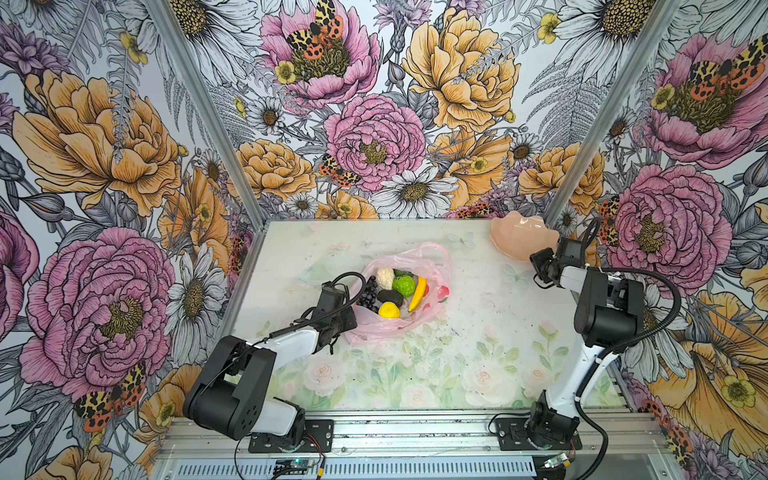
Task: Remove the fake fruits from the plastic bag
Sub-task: 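Grasp the rim of the pink scalloped bowl with the right gripper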
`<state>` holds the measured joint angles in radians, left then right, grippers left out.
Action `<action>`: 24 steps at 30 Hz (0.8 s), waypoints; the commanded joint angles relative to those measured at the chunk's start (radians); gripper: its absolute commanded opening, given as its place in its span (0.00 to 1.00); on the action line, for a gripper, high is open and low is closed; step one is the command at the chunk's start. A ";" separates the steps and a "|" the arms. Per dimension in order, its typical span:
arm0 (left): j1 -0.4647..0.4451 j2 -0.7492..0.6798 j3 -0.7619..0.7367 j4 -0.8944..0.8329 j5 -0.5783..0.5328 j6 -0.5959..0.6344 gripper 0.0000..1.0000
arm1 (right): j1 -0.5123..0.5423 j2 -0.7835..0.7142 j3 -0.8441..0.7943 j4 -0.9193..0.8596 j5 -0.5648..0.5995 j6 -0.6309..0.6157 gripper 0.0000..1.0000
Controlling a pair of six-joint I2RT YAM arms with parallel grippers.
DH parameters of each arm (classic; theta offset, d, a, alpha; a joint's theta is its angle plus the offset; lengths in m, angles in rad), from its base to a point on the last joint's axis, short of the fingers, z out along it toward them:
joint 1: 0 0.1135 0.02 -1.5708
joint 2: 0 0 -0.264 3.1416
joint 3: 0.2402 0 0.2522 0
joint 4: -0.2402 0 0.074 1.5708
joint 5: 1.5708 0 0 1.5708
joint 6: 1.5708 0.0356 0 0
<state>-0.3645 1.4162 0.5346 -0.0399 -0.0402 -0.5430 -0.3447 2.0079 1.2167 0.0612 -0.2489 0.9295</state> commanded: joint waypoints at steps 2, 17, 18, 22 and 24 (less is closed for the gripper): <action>-0.009 0.010 0.019 0.015 -0.010 0.018 0.12 | -0.003 0.017 0.032 0.013 -0.027 0.015 0.34; -0.011 0.003 0.030 0.000 -0.024 0.027 0.18 | -0.001 -0.068 -0.108 0.082 -0.081 0.026 0.06; -0.011 0.003 0.031 0.000 -0.024 0.028 0.18 | 0.002 -0.087 -0.127 0.086 -0.081 0.022 0.05; -0.012 0.000 0.030 -0.003 -0.030 0.028 0.18 | 0.007 -0.179 -0.200 0.089 -0.098 0.003 0.02; -0.013 -0.002 0.030 -0.004 -0.032 0.028 0.18 | 0.009 -0.233 -0.246 0.089 -0.119 0.007 0.00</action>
<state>-0.3710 1.4166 0.5407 -0.0414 -0.0456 -0.5320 -0.3435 1.8645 1.0058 0.1204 -0.3325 0.9497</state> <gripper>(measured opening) 0.179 0.058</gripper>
